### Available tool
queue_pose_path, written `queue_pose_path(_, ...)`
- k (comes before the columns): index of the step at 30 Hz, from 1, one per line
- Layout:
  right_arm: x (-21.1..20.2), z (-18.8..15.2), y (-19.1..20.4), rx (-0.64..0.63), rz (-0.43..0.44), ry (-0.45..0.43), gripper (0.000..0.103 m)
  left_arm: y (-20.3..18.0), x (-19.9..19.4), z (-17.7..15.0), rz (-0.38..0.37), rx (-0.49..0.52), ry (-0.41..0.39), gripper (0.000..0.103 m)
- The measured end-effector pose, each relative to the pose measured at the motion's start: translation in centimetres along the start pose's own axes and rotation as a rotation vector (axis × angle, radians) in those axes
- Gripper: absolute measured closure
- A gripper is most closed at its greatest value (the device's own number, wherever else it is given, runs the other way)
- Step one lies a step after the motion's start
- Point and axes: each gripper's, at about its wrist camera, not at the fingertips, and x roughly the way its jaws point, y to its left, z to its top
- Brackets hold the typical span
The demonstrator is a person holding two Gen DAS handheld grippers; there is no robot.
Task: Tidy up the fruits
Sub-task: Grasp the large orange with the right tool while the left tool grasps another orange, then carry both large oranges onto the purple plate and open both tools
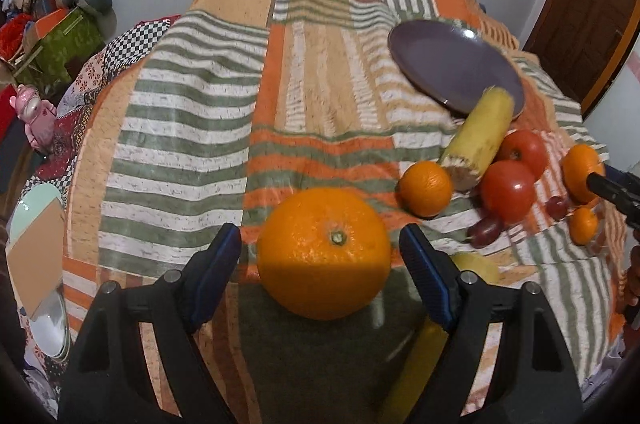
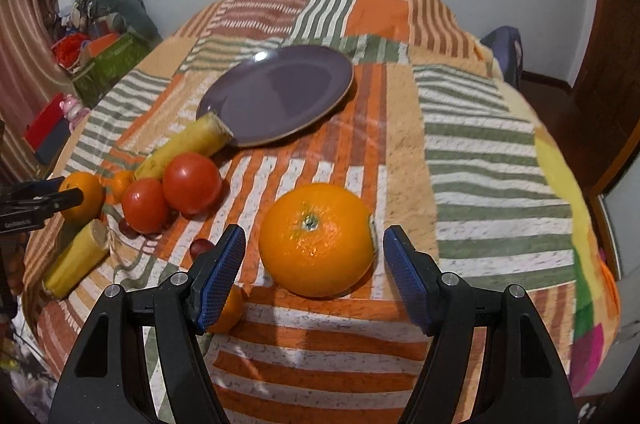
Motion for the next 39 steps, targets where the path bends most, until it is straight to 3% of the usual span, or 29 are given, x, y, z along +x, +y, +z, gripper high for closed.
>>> queue_pose_path(4, 0.8, 0.2, -0.4, 0.004, -0.006, 0.019, 0.032, 0.2, 0.8, -0.2, -0.020, -0.011, 0.022, 0.031)
queue_pose_path(18, 1.2, 0.4, -0.4, -0.012, -0.036, 0.035, 0.040, 0.1, -0.2, 0.4, -0.014, -0.031, -0.008, 0.034)
queue_pose_path(26, -1.7, 2.3, 0.1, -0.004, -0.022, -0.068, 0.040, -1.4, -4.0, 2.6, -0.027, 0.003, -0.107, 0.034)
queue_pose_path(30, -3.4, 4.0, 0.1, -0.011, -0.027, -0.142, 0.040, -2.7, -5.9, 4.4, -0.009, 0.029, -0.193, 0.034)
queue_pose_path(39, -4.8, 7.9, 0.3, -0.036, -0.036, -0.251, 0.040, -5.7, -6.6, 9.4, -0.053, 0.058, -0.273, 0.034)
